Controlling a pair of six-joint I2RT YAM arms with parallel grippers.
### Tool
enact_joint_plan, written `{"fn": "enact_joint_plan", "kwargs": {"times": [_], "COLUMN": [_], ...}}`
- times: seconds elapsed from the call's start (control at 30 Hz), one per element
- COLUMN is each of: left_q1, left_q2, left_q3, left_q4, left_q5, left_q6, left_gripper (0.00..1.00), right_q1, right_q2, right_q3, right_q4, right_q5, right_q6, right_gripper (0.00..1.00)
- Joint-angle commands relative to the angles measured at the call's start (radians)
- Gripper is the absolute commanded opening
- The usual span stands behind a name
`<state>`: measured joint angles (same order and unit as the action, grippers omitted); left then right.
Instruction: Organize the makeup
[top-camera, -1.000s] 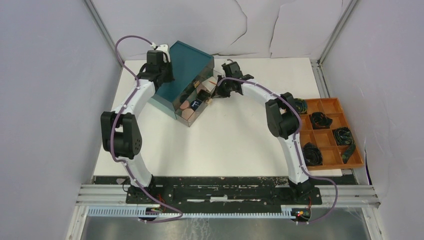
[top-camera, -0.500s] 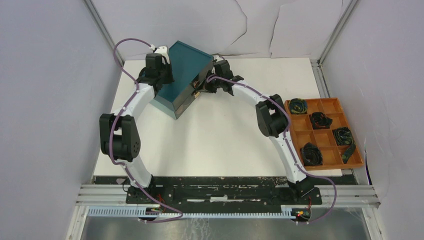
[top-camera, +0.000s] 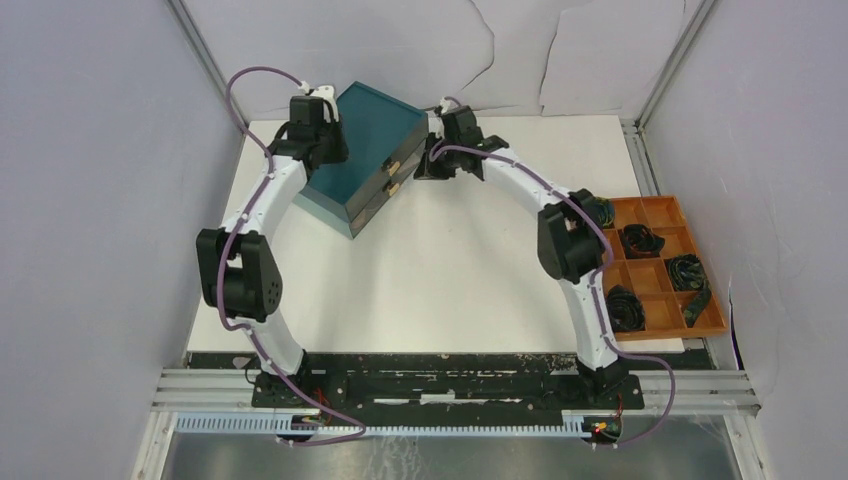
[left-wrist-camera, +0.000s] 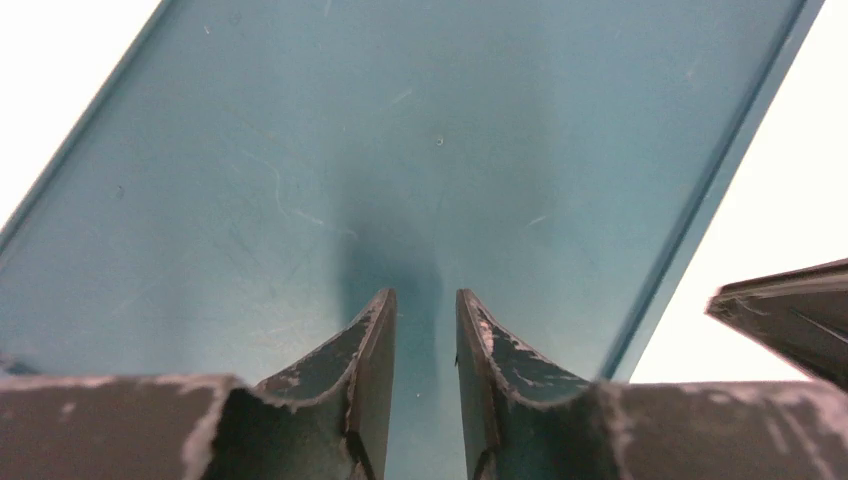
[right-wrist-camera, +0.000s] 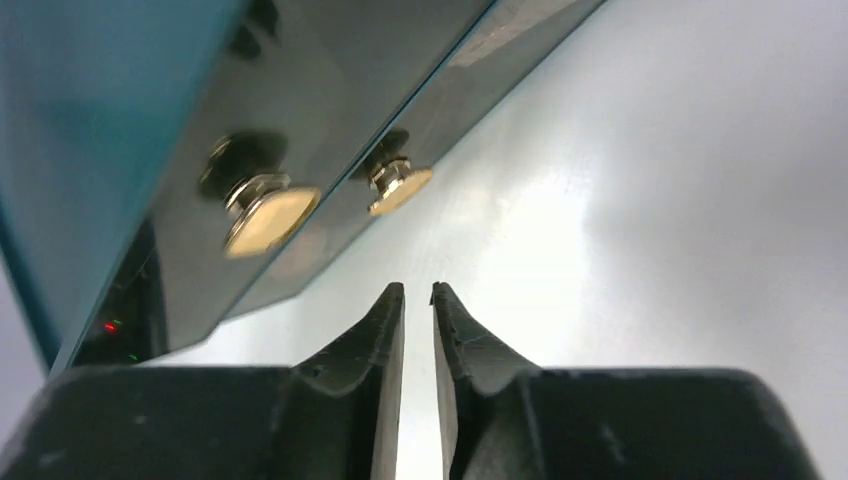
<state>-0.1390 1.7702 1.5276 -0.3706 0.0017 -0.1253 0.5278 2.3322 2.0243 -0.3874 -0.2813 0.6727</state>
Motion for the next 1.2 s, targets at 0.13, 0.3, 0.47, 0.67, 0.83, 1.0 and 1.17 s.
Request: {"fn": "enact_joint_plan", "kwargs": {"times": [0.13,0.3,0.47,0.67,0.83,1.0,1.17], "left_q1": [-0.005,-0.005,-0.005,-0.001,0.023,0.033,0.035], "left_q2": [-0.069,-0.222,-0.470,-0.550,-0.548,-0.532,-0.495], "left_q3": [0.238,0.071,-0.331,-0.658,-0.898,-1.025,-1.145], "left_q4": [-0.160,-0.170,0.006,0.242,0.463,0.696,1.027], "left_q5": [0.019,-0.034,-0.017,0.021,-0.020,-0.114,-0.113], "left_q6": [0.039,0.046,0.079,0.155,0.165,0.181,0.215], "left_gripper": [0.94,0.99,0.99,0.99,0.99,0.99,0.99], "right_q1": [-0.072,-0.088,-0.096,-0.155,-0.290,-0.325,-0.353], "right_q2": [-0.322,-0.423,-0.609,-0.912,-1.063,-1.201,-1.236], "right_q3": [-0.018,-0.149,-0.409,-0.819,-1.053,-1.234,-1.345], "right_q4": [-0.303,-0.333,-0.313,-0.154,-0.087,0.036,0.115], "right_q5": [0.228,0.251,0.332,0.495,0.415,0.446,0.468], "right_q6": [-0.393,-0.458,-0.573,-0.670,-0.610,-0.654,-0.688], "right_gripper": [1.00,1.00,1.00,1.00,1.00,1.00,1.00]}}
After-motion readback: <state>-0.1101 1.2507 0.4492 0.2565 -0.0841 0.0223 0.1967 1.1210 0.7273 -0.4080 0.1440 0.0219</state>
